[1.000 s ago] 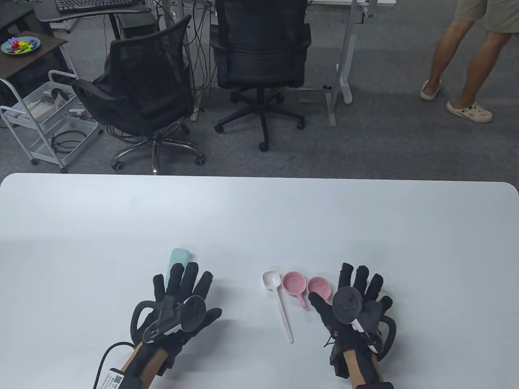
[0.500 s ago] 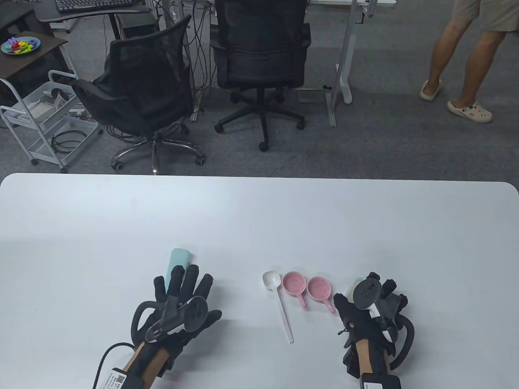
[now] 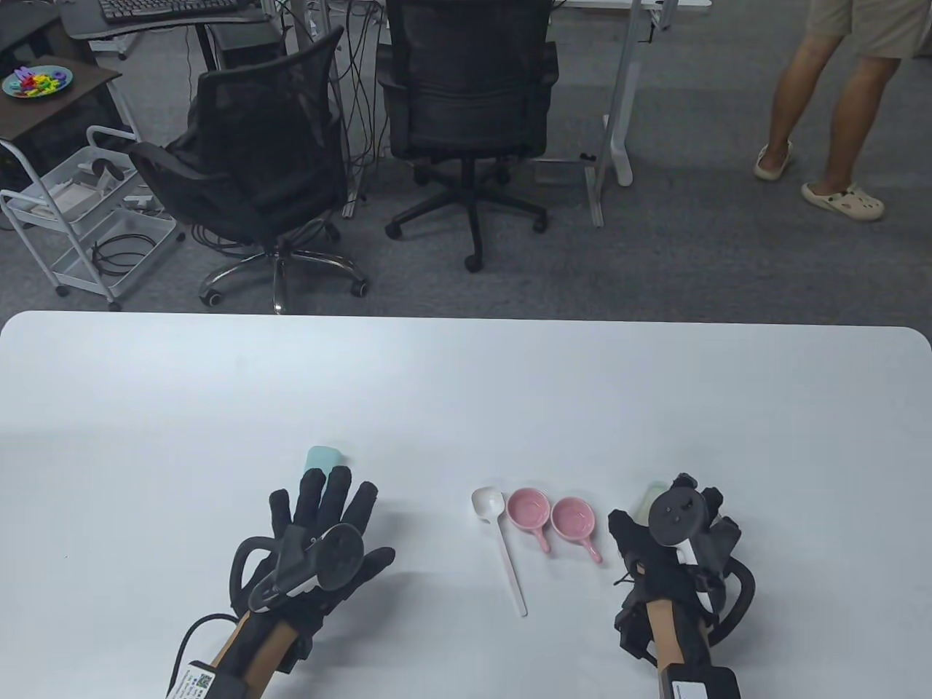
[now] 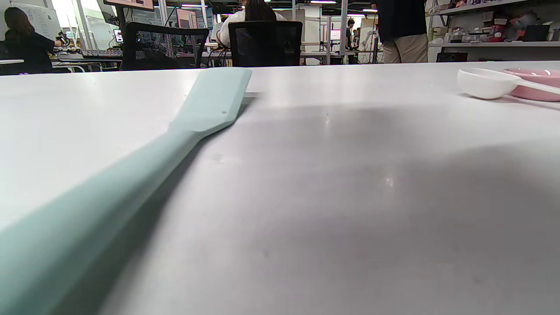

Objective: Scoop white sugar with coffee spoon and level it off using dessert spatula

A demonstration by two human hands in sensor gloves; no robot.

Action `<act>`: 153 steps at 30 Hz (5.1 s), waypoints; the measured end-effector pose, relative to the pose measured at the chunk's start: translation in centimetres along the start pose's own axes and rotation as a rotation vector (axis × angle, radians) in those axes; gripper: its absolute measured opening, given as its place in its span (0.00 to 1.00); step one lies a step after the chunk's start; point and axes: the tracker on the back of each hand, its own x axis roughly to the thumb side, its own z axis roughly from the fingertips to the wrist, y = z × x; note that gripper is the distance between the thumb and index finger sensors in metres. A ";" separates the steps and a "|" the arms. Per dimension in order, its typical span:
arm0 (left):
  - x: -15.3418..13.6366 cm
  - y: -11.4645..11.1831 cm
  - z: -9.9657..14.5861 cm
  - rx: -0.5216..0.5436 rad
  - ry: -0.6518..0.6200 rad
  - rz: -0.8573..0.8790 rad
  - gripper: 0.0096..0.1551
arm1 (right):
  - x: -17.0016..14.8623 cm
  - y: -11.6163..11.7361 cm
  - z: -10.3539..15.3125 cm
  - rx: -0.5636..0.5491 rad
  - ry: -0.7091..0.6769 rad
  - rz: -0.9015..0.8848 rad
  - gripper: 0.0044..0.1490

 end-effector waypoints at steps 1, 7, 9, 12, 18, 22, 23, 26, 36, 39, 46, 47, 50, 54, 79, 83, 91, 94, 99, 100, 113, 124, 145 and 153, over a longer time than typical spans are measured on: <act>-0.1 0.0 0.0 -0.001 0.001 -0.001 0.54 | 0.6 -1.2 0.4 -0.021 -0.006 -0.008 0.72; -0.2 0.3 0.1 0.006 0.000 0.017 0.55 | 4.5 -5.2 3.5 -0.072 -0.089 -0.047 0.72; -0.2 0.3 0.1 0.006 0.000 0.017 0.55 | 6.0 -5.3 4.6 -0.073 -0.127 -0.050 0.71; -0.3 0.3 0.1 0.008 -0.001 0.026 0.54 | 8.4 -4.4 6.1 -0.053 -0.192 -0.049 0.71; -0.5 0.3 0.0 0.017 0.017 0.021 0.54 | 13.9 0.1 9.2 0.010 -0.332 0.002 0.71; -1.0 0.4 -0.1 0.018 0.024 0.036 0.54 | 16.5 3.6 10.8 0.056 -0.396 0.041 0.73; -1.1 0.4 -0.1 0.017 0.027 0.035 0.54 | 17.0 4.7 11.3 0.072 -0.405 0.039 0.73; -1.3 0.4 -0.1 0.018 0.032 0.036 0.54 | 18.2 7.1 12.2 0.099 -0.434 0.065 0.73; -1.3 0.4 -0.1 0.021 0.031 0.044 0.54 | 19.3 11.0 12.9 0.160 -0.439 0.139 0.73; -1.3 0.3 -0.1 0.016 0.031 0.040 0.54 | 19.2 11.7 12.9 0.174 -0.433 0.149 0.73; -1.4 0.4 -0.1 0.016 0.034 0.044 0.54 | 18.8 13.1 12.7 0.241 -0.414 0.156 0.72; -1.4 0.3 -0.1 0.014 0.035 0.042 0.54 | 18.8 13.2 12.7 0.234 -0.423 0.176 0.72; -1.2 0.2 -0.1 0.009 0.033 0.037 0.54 | 18.7 13.2 12.7 0.237 -0.424 0.181 0.71; -1.2 0.2 -0.1 0.006 0.028 0.037 0.54 | 18.6 12.7 12.5 0.298 -0.438 0.149 0.74; -3.5 -1.3 -1.2 -0.010 0.089 0.270 0.54 | 6.7 5.9 6.6 0.192 -0.562 -0.340 0.64; -3.0 -1.7 -1.3 -0.028 0.082 0.247 0.53 | 6.5 6.2 6.5 0.198 -0.548 -0.311 0.63; -3.2 -1.8 -1.4 -0.060 0.140 0.506 0.50 | 5.8 6.3 5.4 0.228 -0.423 -0.465 0.58; -2.8 -1.3 -1.5 -0.085 0.128 0.555 0.47 | 6.0 6.3 5.3 0.243 -0.401 -0.489 0.55; -1.8 -1.3 -1.9 -0.160 0.103 0.573 0.42 | 6.9 7.0 5.4 0.310 -0.415 -0.424 0.48; -1.4 -1.3 -2.0 -0.174 0.099 0.556 0.41 | 7.2 7.3 5.5 0.334 -0.422 -0.398 0.48; 0.7 -2.4 -2.5 -0.309 0.077 0.669 0.35 | 8.8 10.0 5.7 0.481 -0.416 -0.356 0.40; 1.1 -2.6 -2.5 -0.342 0.064 0.798 0.33 | 8.8 10.6 5.9 0.506 -0.363 -0.486 0.35; 1.5 -0.6 -0.3 0.032 0.059 0.268 0.44 | 8.7 7.3 7.8 0.179 -0.547 -0.195 0.49; 1.0 -0.6 -0.1 0.053 -0.052 0.091 0.49 | 8.0 6.8 8.0 0.180 -0.636 -0.125 0.58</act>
